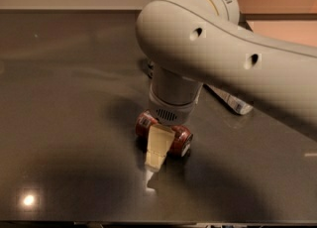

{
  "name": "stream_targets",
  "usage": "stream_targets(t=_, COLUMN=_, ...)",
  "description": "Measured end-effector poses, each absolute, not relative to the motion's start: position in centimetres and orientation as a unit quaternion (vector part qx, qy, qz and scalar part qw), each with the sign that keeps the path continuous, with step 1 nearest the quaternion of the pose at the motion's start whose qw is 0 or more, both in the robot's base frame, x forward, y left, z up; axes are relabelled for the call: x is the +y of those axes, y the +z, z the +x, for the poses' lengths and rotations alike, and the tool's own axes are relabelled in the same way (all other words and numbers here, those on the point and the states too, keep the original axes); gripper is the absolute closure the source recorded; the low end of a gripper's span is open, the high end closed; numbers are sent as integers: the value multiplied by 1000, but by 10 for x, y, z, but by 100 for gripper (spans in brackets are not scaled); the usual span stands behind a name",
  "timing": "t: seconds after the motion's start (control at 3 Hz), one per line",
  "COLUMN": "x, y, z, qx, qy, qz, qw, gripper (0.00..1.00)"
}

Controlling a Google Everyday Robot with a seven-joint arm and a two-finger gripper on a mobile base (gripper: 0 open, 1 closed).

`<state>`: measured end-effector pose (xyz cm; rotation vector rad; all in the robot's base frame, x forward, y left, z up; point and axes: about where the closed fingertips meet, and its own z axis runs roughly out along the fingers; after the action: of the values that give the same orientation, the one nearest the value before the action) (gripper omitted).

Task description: Pick coke can

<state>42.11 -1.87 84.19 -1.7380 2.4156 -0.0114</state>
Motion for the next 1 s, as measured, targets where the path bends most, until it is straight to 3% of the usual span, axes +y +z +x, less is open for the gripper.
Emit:
stream_targets(t=0.33, x=-22, y=833, z=423, qx=810, qy=-4, qz=-582, qw=72, gripper=18)
stream_targets(t=1.0, x=-27, y=831, z=427, qx=810, qy=-4, qz=-583, qw=58, gripper=64)
